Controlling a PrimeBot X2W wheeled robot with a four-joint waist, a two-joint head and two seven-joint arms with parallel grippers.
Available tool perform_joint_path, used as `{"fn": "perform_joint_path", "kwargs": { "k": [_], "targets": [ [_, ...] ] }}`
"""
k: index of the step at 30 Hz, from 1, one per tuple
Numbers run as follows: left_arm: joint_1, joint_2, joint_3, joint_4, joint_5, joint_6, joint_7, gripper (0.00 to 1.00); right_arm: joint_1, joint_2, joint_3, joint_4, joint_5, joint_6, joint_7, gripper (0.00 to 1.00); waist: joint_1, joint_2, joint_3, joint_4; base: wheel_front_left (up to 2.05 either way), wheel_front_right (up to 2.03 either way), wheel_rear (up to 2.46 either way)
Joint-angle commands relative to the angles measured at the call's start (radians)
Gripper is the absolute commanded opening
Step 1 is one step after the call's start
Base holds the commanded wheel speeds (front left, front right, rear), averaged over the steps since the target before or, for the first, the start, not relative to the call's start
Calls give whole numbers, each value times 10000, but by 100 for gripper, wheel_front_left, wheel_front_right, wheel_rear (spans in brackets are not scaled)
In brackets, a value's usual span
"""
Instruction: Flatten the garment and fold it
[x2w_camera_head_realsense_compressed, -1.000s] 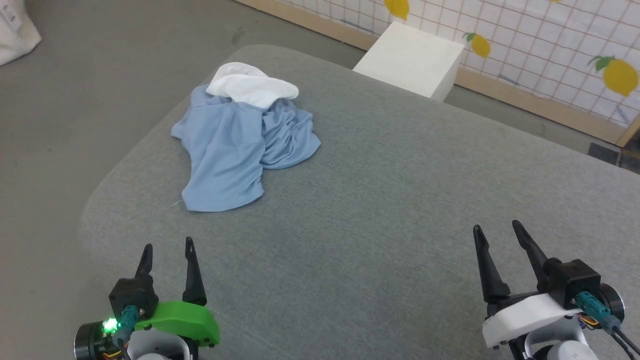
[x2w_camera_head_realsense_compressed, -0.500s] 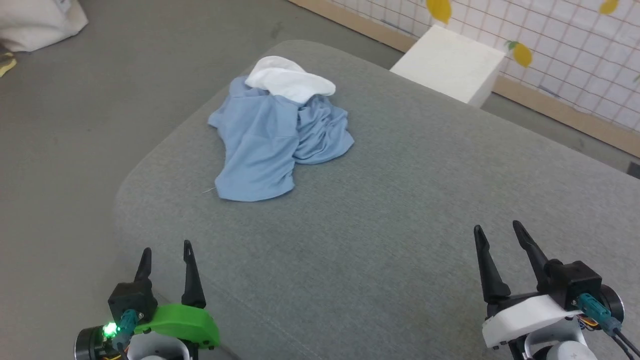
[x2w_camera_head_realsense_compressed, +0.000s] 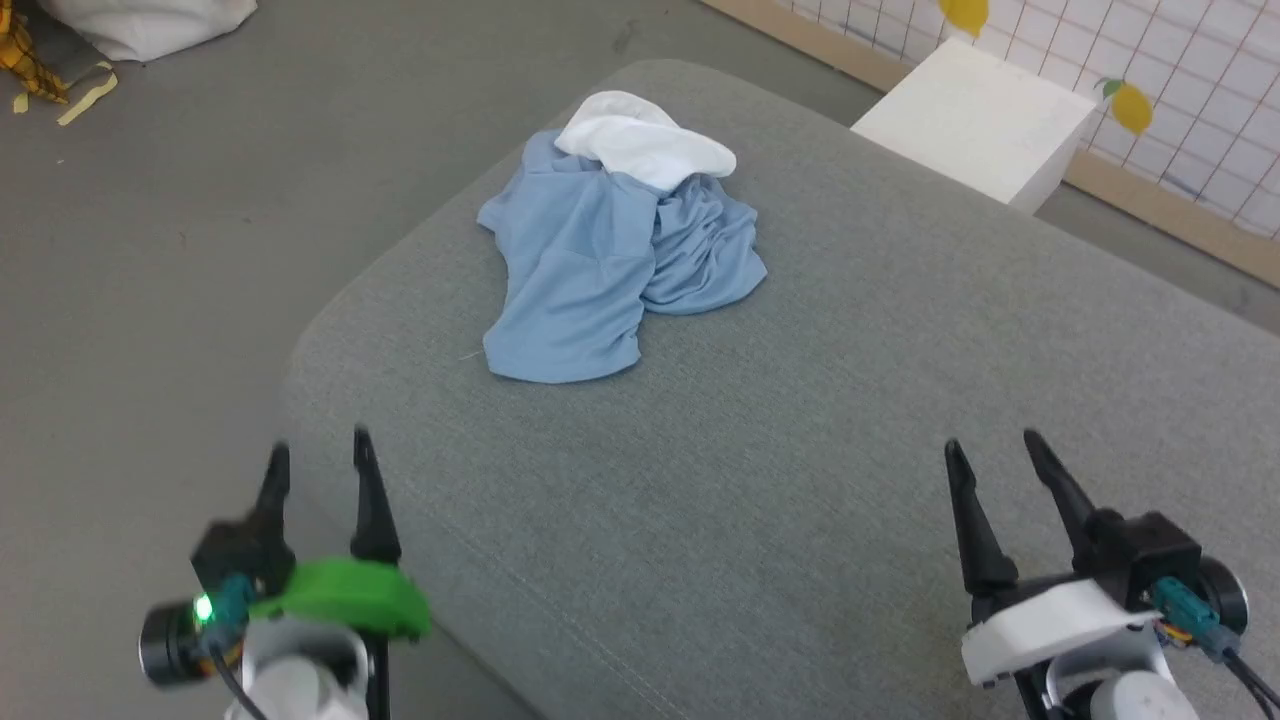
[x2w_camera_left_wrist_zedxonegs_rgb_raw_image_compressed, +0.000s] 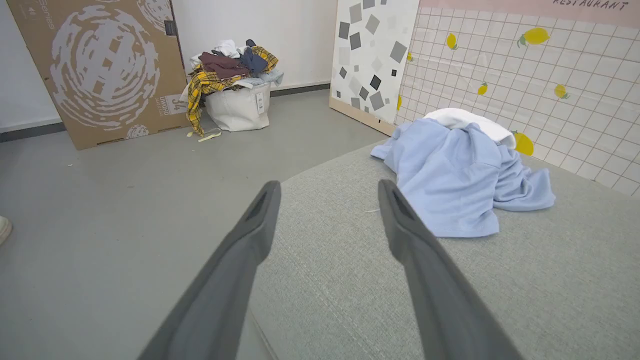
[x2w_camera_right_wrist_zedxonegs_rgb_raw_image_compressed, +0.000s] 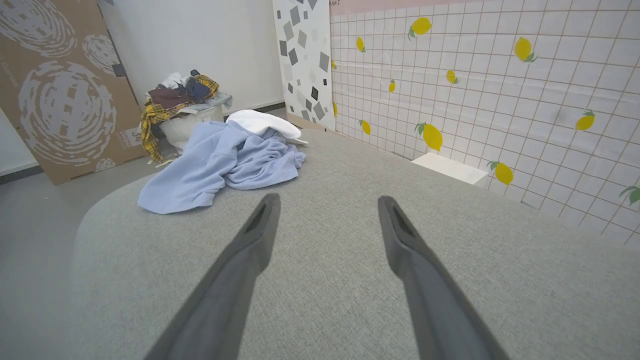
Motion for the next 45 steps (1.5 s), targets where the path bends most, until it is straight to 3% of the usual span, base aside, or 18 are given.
{"fn": "perform_joint_path", "kwargs": {
  "k": [1, 8, 14, 19, 27, 37, 38, 39, 45],
  "targets": [
    [-1312, 195, -9, 459, -326, -314, 150, 100, -385, -4, 10, -348, -324, -15, 231, 100, 0, 0, 1095, -812, 0, 0, 0],
    [-4505, 582, 390, 2072, -1323, -896, 1212, 100, -872, -4, 174, -1027, -969, -15, 740, 100, 0, 0, 2694, -2191, 0, 0, 0],
    [-6740, 1477, 928, 3304, -2380, -1453, 2989, 100, -1425, -4, 306, -1619, -1247, -15, 980, 100, 0, 0, 4264, -3587, 0, 0, 0],
    [-8052, 2236, 1136, 3821, -2936, -1600, 4656, 100, -1772, -4, 211, -1978, -1255, -15, 992, 100, 0, 0, 5391, -4461, 0, 0, 0],
    [-8349, 3008, 1716, 4267, -3683, -1159, 6855, 100, -2071, -4, 155, -1861, -788, -15, 532, 100, 0, 0, 6059, -5482, 0, 0, 0],
    [-6799, 3485, 1731, 4263, -3605, 102, 9316, 99, -2205, -4, 141, -1206, -395, -15, 28, 100, 0, 0, 5589, -6008, 0, 0, 0],
    [-6587, 3568, 1675, 4135, -3507, 134, 9367, 34, -2192, -4, 151, -1108, -355, -15, -16, 100, 0, 0, 5412, -6015, 0, 0, 0],
    [-6439, 3642, 1658, 4000, -3411, 158, 9246, 0, -2169, -4, 157, -1024, -322, -15, -56, 100, 0, 0, 5227, -6011, 0, 0, 0],
    [-5930, 4155, 1510, 3041, -2360, 251, 6794, 0, -1865, -4, 91, -466, -200, -15, -244, 100, 0, 0, 3626, -5834, 0, 0, 0]
  ]
}}
